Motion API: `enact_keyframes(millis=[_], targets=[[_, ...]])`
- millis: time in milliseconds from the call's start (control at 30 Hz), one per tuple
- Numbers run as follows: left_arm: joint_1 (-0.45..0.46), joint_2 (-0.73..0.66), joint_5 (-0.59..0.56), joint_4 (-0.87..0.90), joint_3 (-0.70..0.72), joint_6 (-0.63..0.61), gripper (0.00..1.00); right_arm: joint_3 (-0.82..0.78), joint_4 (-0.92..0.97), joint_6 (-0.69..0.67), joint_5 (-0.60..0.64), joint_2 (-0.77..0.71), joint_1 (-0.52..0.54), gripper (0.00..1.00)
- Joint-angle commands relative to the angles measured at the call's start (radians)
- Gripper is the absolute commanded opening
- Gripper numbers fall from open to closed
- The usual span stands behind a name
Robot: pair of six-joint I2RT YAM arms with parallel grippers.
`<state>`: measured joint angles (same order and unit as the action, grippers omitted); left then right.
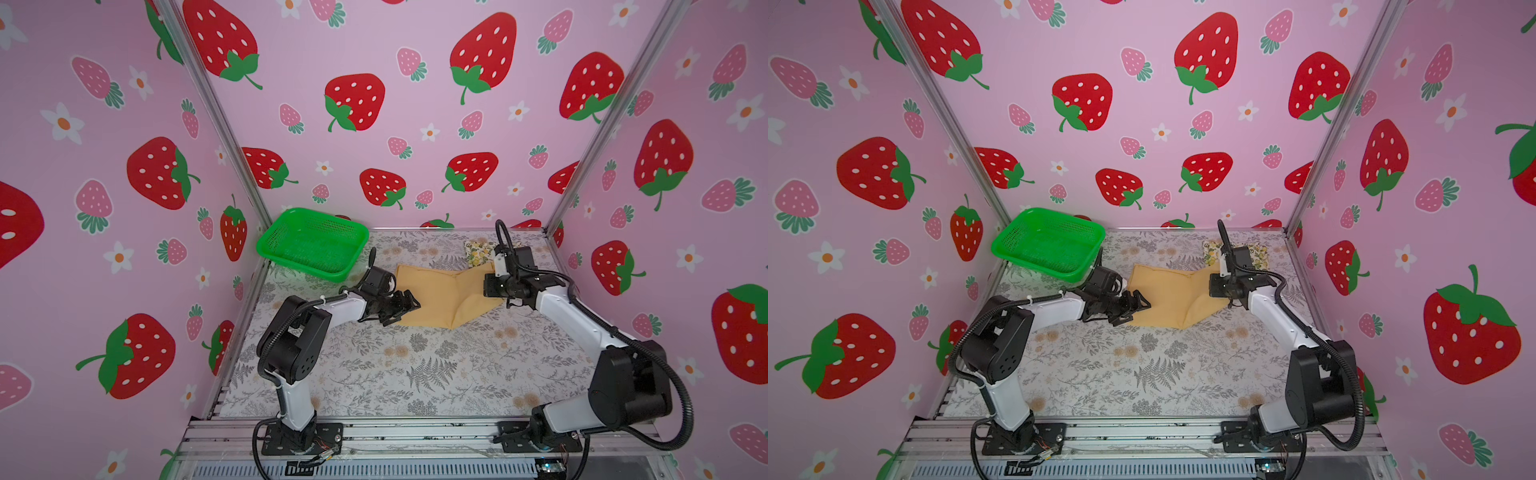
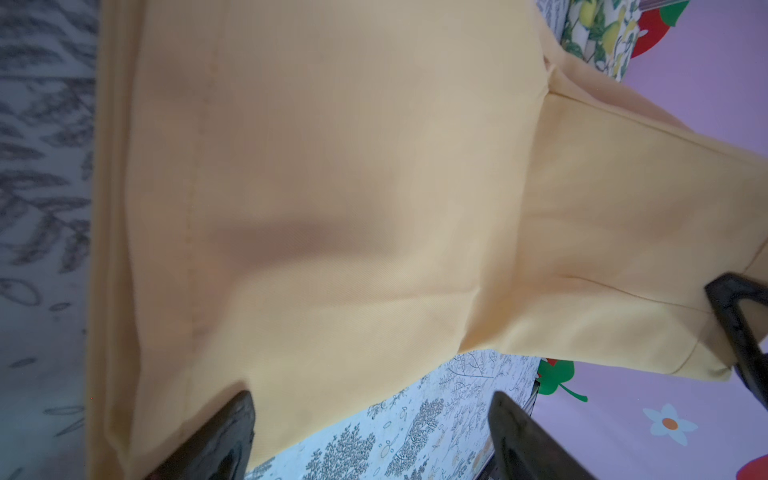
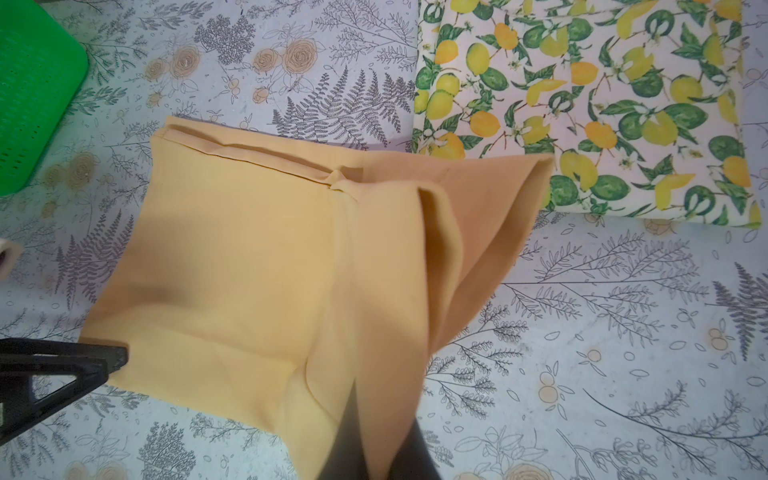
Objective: Fold and stack skirts
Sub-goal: Fold the skirt at the center of the table.
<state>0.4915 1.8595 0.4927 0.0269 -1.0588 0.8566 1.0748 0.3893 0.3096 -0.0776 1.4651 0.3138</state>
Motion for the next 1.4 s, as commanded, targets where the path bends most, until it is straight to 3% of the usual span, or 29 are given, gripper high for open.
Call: enact_keyframes(millis=[0, 300, 733, 1367], targets=[[-0.001, 0.024, -0.02, 0.009, 0.013, -0.019, 0.89, 0.036, -0.002, 0.016, -0.045, 0.013, -0.004, 0.0], [-0.003, 0.039, -0.013, 0.01, 0.02, -0.026, 0.89, 0.099, -0.005, 0.131, -0.191, 0.077, -0.001, 0.0], [-0.001, 0.065, 0.011, -0.007, 0.013, -0.025, 0.89, 0.063, -0.239, 0.376, -0.445, 0.16, 0.029, 0.0], [-0.005, 0.061, 0.009, 0.021, -0.015, -0.048, 0.89, 0.066, -0.329, 0.479, -0.481, 0.237, 0.119, 0.02]])
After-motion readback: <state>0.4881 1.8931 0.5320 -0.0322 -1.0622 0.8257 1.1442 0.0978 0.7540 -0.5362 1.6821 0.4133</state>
